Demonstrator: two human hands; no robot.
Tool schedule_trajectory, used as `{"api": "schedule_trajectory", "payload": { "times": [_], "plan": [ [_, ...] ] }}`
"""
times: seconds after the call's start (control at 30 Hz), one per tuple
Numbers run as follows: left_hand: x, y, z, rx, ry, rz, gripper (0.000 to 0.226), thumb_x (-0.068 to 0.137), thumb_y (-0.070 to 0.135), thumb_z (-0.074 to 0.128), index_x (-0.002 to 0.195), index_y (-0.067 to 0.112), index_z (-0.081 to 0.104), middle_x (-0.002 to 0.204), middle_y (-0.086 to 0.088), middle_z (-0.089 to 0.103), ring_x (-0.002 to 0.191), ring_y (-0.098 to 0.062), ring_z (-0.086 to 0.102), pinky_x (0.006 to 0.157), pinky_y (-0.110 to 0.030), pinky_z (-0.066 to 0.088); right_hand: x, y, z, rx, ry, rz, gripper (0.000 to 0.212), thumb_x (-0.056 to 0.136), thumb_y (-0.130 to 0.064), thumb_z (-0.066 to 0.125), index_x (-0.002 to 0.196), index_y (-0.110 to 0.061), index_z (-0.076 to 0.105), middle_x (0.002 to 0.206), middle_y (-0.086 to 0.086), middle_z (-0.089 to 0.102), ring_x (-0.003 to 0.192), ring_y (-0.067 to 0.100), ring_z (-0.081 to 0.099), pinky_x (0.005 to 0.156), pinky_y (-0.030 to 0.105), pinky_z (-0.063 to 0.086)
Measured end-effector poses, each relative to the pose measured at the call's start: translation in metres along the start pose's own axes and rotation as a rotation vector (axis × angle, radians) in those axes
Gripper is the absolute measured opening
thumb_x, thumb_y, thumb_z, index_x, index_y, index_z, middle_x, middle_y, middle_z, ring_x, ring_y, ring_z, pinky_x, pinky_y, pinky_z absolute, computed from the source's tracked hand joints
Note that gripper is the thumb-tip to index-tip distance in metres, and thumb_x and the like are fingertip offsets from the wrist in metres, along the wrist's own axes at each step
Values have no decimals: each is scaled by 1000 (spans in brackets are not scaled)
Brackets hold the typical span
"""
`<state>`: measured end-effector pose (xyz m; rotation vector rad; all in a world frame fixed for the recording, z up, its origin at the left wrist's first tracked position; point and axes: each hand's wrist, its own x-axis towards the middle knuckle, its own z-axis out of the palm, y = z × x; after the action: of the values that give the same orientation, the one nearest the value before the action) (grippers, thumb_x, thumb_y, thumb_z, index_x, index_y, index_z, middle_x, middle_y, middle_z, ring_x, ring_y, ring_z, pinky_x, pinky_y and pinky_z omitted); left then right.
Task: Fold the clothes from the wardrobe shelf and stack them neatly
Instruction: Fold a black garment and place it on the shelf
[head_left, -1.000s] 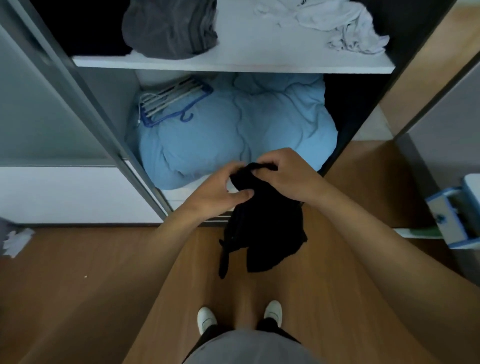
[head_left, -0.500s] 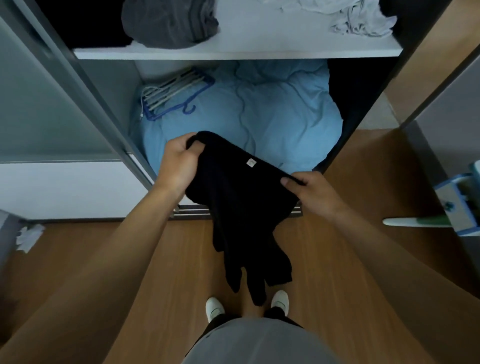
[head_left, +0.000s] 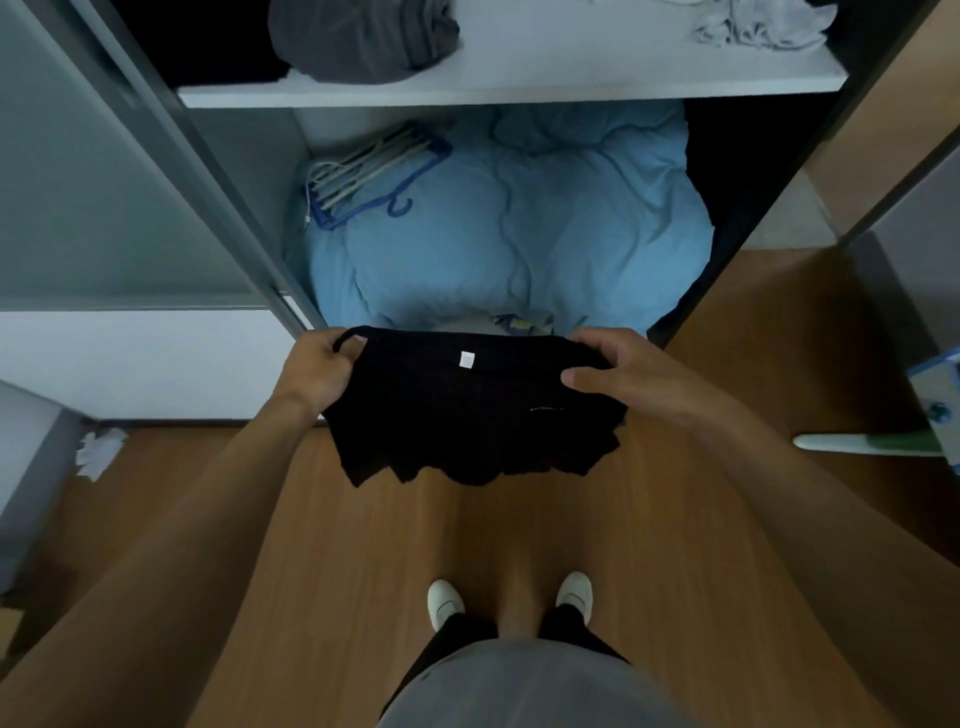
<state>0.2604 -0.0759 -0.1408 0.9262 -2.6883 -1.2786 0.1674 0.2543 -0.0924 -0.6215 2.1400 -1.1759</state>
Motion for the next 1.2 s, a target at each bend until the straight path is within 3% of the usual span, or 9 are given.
{"api": "schedule_trajectory", "payload": {
  "times": [0.2, 0.3, 0.37, 0.47, 0.57, 0.63, 0.77, 0.93, 1.2],
  "plan": [
    [-8, 0, 2, 40, 3, -55, 40, 99, 42, 52, 95, 6, 70, 93, -15, 72, 87, -32, 67, 90, -47, 53, 19, 22, -2, -50, 439, 48, 7, 93, -13, 65, 99, -13, 68, 96, 1, 70, 93, 16, 66, 84, 28, 52],
    [-15, 16, 11, -91, -27, -41, 47, 97, 42, 56, 84, -1, 68, 77, -16, 71, 69, -31, 66, 69, -32, 51, 25, 29, -1, 46, 646, 127, 8, 93, -20, 63, 95, -13, 60, 90, 1, 65, 84, 17, 63, 73, 27, 48],
    [-25, 31, 21, -203, -93, -50, 44, 97, 40, 57, 65, 13, 69, 61, -3, 65, 56, -18, 62, 54, -20, 43, 26, 31, 9, 124, 686, 174, 16, 95, -24, 59, 94, -9, 57, 85, 4, 62, 81, 20, 61, 73, 36, 49],
    [-40, 51, 39, -346, -196, -70, 47, 97, 36, 60, 52, 27, 66, 60, 4, 67, 56, -10, 64, 53, -16, 43, 22, 28, 37, 198, 612, 210, 26, 99, -32, 55, 95, -7, 58, 92, 6, 64, 89, 22, 63, 82, 41, 50],
    [-55, 62, 60, -408, -326, -41, 35, 97, 31, 61, 69, 15, 73, 69, -4, 71, 63, -15, 67, 59, -21, 46, 18, 16, 64, 235, 523, 167, 19, 99, -32, 55, 103, -14, 60, 96, 1, 67, 93, 19, 64, 79, 30, 52],
    [-61, 66, 71, -433, -393, -16, 34, 98, 29, 60, 82, 1, 73, 77, -10, 71, 70, -18, 68, 64, -25, 47, 18, 8, 76, 255, 468, 158, 19, 97, -27, 59, 100, -9, 59, 95, 11, 69, 89, 25, 67, 77, 38, 54],
    [-62, 70, 81, -434, -433, 60, 36, 99, 25, 58, 91, -9, 67, 86, -20, 68, 79, -20, 66, 72, -27, 46, 17, -1, 85, 368, 365, 141, 19, 96, -22, 61, 97, -4, 57, 86, 16, 70, 67, 19, 69, 52, 32, 53],
    [-59, 65, 79, -345, -360, 183, 35, 99, 13, 56, 65, 10, 58, 63, -2, 55, 58, -7, 51, 56, -20, 37, 13, -7, 76, 420, 350, 138, 17, 96, -15, 62, 102, 0, 62, 74, 8, 72, 55, 14, 67, 47, 20, 50],
    [-59, 64, 83, -315, -292, 383, 36, 94, 0, 59, 68, 21, 48, 56, 18, 46, 55, 4, 41, 55, -10, 32, 12, -11, 80, 465, 310, 155, 17, 96, -17, 64, 98, 1, 61, 74, 10, 74, 67, 21, 73, 56, 22, 54]
  ]
}}
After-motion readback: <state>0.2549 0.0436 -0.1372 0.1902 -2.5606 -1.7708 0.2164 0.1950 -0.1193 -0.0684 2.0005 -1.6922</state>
